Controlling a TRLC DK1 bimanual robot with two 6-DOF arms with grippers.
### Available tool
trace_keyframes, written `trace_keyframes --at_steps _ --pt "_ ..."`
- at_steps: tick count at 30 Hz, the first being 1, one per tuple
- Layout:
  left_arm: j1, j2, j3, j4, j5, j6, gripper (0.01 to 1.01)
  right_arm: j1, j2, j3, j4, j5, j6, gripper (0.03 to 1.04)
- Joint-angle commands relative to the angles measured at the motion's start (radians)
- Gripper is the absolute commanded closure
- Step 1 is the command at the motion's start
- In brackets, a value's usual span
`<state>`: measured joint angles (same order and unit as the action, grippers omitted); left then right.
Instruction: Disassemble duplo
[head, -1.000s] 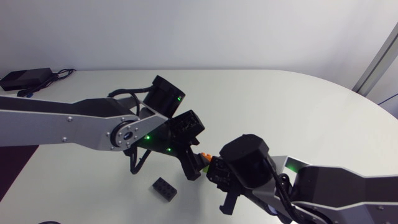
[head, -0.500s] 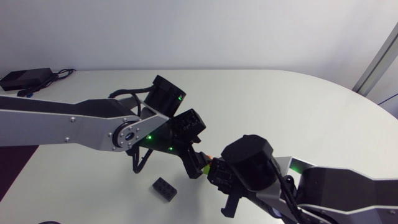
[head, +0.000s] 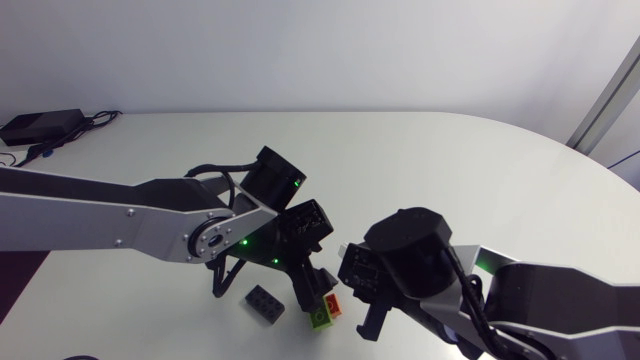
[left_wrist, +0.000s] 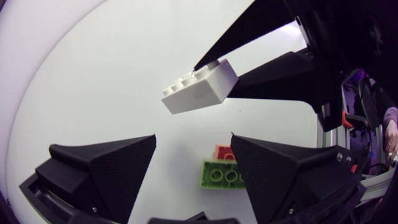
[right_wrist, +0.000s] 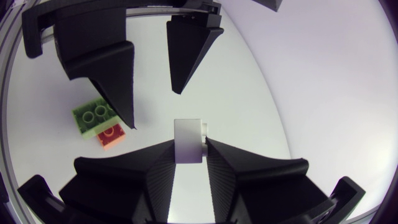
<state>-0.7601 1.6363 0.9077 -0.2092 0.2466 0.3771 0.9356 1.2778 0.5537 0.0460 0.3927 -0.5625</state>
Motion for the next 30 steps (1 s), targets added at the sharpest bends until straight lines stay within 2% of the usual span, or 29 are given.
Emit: trace_keyframes --at_steps 1,5,9,15,20,21,22,24,25,27,28,30 --pt "0.008 -0.020 -0.018 -0.004 0.002 0.020 0.192 -0.006 -0.009 -0.023 0.015 0.002 0.003 0.83" --pt "0.038 -0.066 -0.012 -0.004 0.002 0.011 0.190 -0.026 -0.034 -0.071 0.051 -0.009 -0.013 0.83" --pt "0.065 -0.092 -0.009 -0.015 0.002 0.006 0.189 -0.090 -0.024 -0.143 0.135 -0.038 -0.071 0.82" --pt "0.076 -0.105 -0.016 -0.035 0.002 0.008 0.189 -0.090 0.043 -0.196 0.238 -0.028 -0.114 0.76" --pt "0.074 -0.122 -0.023 -0.065 0.002 0.013 0.189 -0.054 0.095 -0.202 0.258 -0.017 -0.108 0.20" --pt "0.076 -0.125 -0.024 -0.071 0.002 0.014 0.189 -0.049 0.095 -0.202 0.258 -0.014 -0.106 0.11" --pt "0.076 -0.130 -0.027 -0.076 0.002 0.016 0.189 -0.047 0.094 -0.201 0.258 -0.011 -0.106 0.07" --pt "0.076 -0.145 -0.038 -0.079 0.002 0.022 0.189 -0.050 0.081 -0.192 0.259 0.000 -0.100 0.07" --pt "0.076 -0.159 -0.044 -0.079 0.002 0.025 0.189 -0.058 0.055 -0.182 0.247 -0.003 -0.091 0.07" --pt "0.074 -0.190 -0.058 -0.079 0.002 0.026 0.189 -0.086 -0.015 -0.135 0.130 -0.058 -0.033 0.07" --pt "0.071 -0.208 -0.066 -0.081 0.000 0.029 0.189 -0.127 -0.044 -0.087 0.018 -0.129 0.024 0.07" --pt "0.071 -0.233 -0.075 -0.084 -0.012 0.039 0.189 -0.196 -0.066 -0.020 -0.107 -0.268 0.069 0.07"
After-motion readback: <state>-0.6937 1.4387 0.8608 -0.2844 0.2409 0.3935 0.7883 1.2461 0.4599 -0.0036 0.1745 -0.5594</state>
